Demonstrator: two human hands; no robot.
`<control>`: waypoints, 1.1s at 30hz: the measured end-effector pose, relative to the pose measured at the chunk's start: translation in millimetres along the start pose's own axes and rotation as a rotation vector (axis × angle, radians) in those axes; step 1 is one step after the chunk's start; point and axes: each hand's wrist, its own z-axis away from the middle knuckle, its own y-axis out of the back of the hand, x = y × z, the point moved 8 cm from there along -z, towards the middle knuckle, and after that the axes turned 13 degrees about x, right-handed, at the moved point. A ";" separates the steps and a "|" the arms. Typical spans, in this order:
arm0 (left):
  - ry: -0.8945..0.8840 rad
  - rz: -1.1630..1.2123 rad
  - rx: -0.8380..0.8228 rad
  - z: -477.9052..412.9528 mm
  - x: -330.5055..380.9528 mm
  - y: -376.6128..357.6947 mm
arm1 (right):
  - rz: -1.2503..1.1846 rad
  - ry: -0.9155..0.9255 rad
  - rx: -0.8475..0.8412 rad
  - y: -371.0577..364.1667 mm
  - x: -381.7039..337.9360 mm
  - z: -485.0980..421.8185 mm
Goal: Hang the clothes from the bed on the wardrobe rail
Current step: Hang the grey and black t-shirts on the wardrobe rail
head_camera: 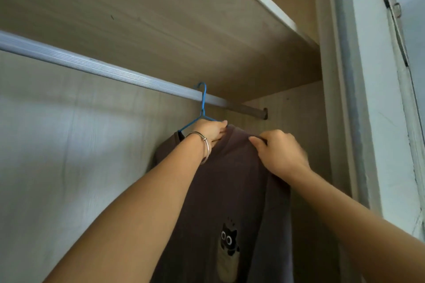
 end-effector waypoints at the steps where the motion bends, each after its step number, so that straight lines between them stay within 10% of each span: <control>1: 0.023 -0.008 -0.016 -1.6 -4.9 -7.1 | -0.017 -0.027 -0.025 -3.3 7.5 -0.8; 11: 0.010 0.054 0.012 -7.0 -41.0 -38.2 | 0.182 -0.236 -0.138 -27.8 58.1 -5.7; 25: -0.771 -0.892 -0.130 63.0 -133.8 -1.5 | 0.154 -0.026 0.019 -8.2 53.2 79.2; 33: -0.382 -0.696 -0.640 228.1 -266.3 49.5 | 0.023 0.000 -0.377 23.2 89.7 298.3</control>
